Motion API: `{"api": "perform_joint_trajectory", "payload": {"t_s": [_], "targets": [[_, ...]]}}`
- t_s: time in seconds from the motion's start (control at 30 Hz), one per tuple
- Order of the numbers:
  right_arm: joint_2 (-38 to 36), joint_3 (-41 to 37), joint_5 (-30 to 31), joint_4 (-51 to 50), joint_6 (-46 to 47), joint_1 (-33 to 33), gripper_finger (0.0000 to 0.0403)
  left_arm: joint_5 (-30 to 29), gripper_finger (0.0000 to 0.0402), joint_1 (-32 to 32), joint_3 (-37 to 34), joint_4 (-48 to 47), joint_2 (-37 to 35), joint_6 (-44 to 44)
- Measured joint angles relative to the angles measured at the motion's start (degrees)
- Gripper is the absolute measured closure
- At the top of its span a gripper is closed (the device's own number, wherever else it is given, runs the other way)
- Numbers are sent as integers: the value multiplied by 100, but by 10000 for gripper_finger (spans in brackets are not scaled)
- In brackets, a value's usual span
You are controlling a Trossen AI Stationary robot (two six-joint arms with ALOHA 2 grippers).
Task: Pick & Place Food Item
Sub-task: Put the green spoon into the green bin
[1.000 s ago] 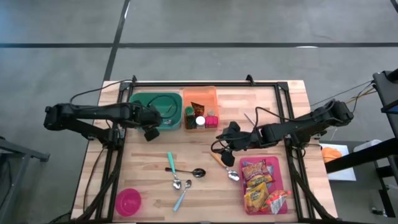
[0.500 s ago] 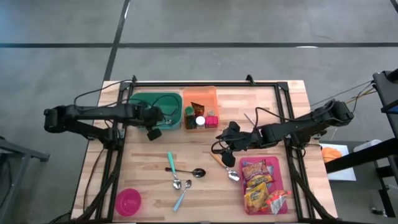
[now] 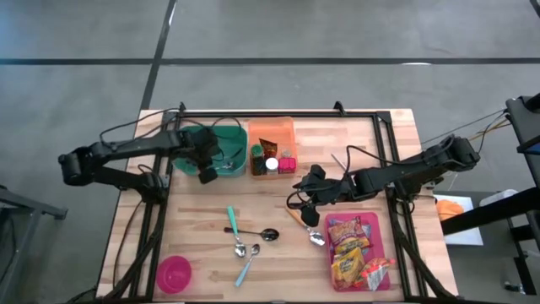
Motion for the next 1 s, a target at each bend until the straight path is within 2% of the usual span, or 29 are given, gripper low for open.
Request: {"api": "perform_joint_trajectory", "payload": {"t_s": [0.4,0.57,0.83,1.0], "targets": [[0,0,0,-2,4,0,103,131,401,264,4,94,858,-1707],[0,0,0,-2,20,0,103,108,401,264,4,286,1152,-1580],[0,0,-4,-7,21,68,103,110,401,264,5,544,1346,-618],[0,0,-6,-7,10,114,103,102,397,264,7,538,1487,-600]]}}
